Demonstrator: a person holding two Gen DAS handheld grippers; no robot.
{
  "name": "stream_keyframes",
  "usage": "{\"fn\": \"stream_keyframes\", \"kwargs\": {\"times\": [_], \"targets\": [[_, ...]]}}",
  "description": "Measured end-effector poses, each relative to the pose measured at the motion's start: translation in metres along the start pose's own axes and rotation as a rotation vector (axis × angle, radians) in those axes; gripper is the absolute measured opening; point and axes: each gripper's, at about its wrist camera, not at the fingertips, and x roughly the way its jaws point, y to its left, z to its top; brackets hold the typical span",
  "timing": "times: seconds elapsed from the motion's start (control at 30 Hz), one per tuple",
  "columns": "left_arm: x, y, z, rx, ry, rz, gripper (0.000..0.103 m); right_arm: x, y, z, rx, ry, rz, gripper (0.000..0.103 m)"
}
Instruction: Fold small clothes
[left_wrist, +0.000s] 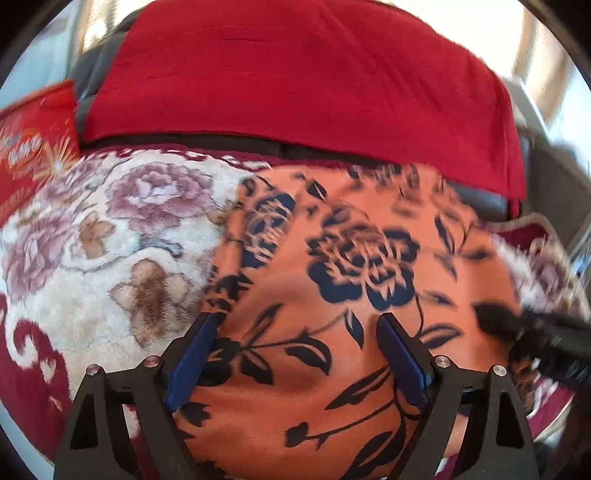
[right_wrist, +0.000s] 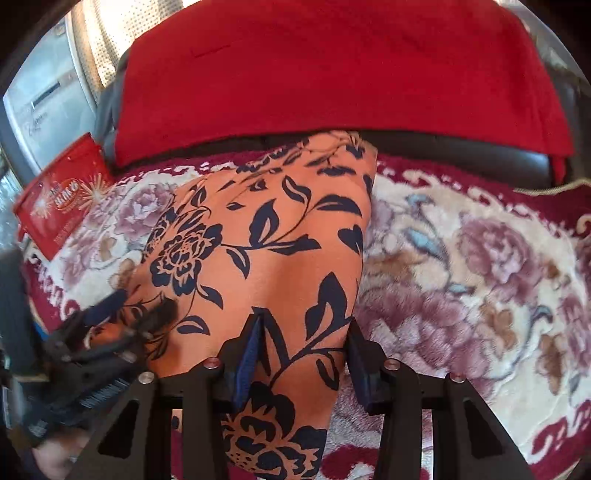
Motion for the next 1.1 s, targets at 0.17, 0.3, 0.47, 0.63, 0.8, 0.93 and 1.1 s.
{"fn": "stream_keyframes", "kwargs": {"times": [0.17,0.3,0.47,0.63,0.8,0.93,1.1], "targets": [[-0.014,0.042,0.008,-0.154,-0.036,-0.013,0.089,-0.028,-0.005,-0.004,0.041,-0.12,-0.027,0.059],[0.005,0.065,0.002,-0.239,0.055,-0.012,0.089,-0.05,0.007,-0.01,0.006,-0.163,0.098,0.067],[0.01,0.071,0.003,-0.301,0.069,-0.036,0.089,0.003,0.023,-0.038,-0.073,0.078,0.121,0.068],[0.012,0.067,0.004,-0.286,0.073,-0.035,0.089,-0.034,0.028,-0.029,-0.06,-0.073,0.133,0.068],[0.013,0.067,0.003,-0.286,0.08,-0.04,0.089,0.003,0.028,-0.037,-0.082,0.091,0.158,0.079],[0.01,0.068,0.002,-0.276,0.07,-0.036,0.089,-0.024,0.031,-0.027,-0.066,-0.024,0.2,0.079],[0.007,0.064,0.006,-0.264,0.053,-0.038,0.089,-0.013,0.023,-0.012,-0.034,-0.041,0.166,0.085]]}}
